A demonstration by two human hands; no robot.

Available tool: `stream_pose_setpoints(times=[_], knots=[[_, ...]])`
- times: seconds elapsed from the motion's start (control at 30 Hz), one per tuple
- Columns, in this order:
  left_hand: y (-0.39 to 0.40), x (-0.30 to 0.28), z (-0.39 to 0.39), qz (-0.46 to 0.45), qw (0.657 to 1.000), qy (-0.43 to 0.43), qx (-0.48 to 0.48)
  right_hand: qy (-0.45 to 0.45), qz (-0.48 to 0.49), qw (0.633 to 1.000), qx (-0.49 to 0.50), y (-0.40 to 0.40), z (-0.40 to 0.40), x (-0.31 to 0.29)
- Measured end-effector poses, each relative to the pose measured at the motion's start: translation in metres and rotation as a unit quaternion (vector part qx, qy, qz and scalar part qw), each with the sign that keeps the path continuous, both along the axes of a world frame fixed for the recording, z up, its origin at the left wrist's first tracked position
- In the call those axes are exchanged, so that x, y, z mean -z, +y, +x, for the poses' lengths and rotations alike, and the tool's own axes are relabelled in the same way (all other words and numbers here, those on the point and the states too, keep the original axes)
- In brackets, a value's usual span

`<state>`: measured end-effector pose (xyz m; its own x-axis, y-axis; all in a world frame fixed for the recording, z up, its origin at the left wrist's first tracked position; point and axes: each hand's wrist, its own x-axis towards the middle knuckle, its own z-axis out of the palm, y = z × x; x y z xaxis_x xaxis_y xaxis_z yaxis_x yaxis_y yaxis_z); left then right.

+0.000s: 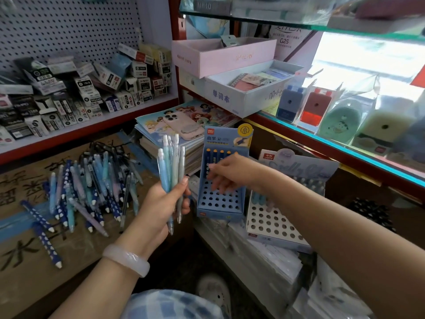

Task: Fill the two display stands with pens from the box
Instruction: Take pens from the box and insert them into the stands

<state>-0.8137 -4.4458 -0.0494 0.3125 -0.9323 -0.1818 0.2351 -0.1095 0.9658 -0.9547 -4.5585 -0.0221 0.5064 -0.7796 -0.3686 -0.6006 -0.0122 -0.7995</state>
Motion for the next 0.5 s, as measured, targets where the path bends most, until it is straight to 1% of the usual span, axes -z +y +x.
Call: stream_pose_setpoints(times=[0.07, 0.13, 0.23, 0.3, 0.43, 0.5], knots=[[0.002, -0.005, -0.008, -0.001, 0.999, 0.029, 0.016, -0.096, 0.009, 0.995, 0.005, 0.011, 0.006, -0.014], [0.006, -0.011, -0.016, -0.002, 0.999, 0.037, 0.038, -0.15, 0.02, 0.988, 0.011, 0.019, 0.011, -0.024], [0.012, -0.018, -0.025, -0.011, 0.998, 0.039, 0.054, -0.183, 0.007, 0.983, 0.022, 0.027, 0.008, -0.029], [0.014, -0.023, -0.03, -0.011, 0.998, 0.036, 0.046, -0.193, -0.015, 0.98, 0.044, 0.03, -0.001, -0.033], [0.016, -0.025, -0.038, -0.003, 0.999, 0.049, 0.015, -0.206, -0.098, 0.968, 0.11, 0.029, -0.035, -0.047], [0.017, -0.021, -0.042, 0.007, 1.0, 0.02, 0.016, -0.206, -0.139, 0.959, 0.135, 0.027, -0.056, -0.053]])
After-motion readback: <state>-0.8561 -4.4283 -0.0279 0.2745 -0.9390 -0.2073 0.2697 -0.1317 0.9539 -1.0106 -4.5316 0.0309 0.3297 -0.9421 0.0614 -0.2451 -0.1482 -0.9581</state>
